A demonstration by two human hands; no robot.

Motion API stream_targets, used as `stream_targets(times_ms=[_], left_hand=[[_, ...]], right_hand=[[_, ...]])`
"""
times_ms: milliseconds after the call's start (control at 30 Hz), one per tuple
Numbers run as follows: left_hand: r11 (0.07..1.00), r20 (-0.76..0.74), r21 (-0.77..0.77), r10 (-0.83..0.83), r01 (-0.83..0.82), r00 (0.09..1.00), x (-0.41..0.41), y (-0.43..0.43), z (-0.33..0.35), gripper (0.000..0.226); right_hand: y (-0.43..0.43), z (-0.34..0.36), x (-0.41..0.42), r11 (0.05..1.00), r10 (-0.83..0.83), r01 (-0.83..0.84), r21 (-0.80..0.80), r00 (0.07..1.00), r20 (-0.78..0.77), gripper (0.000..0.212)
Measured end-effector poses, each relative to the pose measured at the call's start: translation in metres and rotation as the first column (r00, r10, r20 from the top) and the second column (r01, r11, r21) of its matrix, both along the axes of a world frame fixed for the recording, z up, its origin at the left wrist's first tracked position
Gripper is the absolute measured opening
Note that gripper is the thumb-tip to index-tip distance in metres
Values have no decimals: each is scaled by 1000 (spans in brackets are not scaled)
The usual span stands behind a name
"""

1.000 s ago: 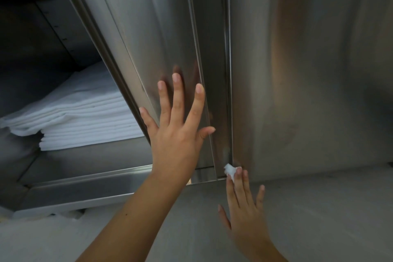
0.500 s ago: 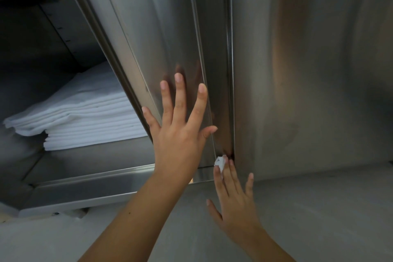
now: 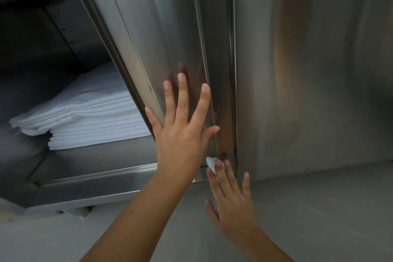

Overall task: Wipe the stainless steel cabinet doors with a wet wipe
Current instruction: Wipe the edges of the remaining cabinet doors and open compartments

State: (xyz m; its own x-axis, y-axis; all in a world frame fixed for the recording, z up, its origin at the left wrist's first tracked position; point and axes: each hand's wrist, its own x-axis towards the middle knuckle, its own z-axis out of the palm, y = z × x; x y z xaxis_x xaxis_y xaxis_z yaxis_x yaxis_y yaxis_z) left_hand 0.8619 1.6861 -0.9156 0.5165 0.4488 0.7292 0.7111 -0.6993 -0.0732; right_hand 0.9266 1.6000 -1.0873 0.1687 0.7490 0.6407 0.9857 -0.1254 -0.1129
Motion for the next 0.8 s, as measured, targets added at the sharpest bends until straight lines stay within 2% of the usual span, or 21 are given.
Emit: stream_targets(times_ms=[200,400,800], left_hand=[[1000,6,-4,0,0,1000,1,0,0,78],[1000,10,-8,-5,5,1000,1,1,-1,77],[1000,-1,2,8,-8,1000,0,1,-2,77]], right_hand=[[0,1,2,999,-41,41,9,999,-18,85],[4,10,4,991,-123,123,-57,992,-2,68],[-1,5,-5,954,-180,158,-257,981,-67,63]])
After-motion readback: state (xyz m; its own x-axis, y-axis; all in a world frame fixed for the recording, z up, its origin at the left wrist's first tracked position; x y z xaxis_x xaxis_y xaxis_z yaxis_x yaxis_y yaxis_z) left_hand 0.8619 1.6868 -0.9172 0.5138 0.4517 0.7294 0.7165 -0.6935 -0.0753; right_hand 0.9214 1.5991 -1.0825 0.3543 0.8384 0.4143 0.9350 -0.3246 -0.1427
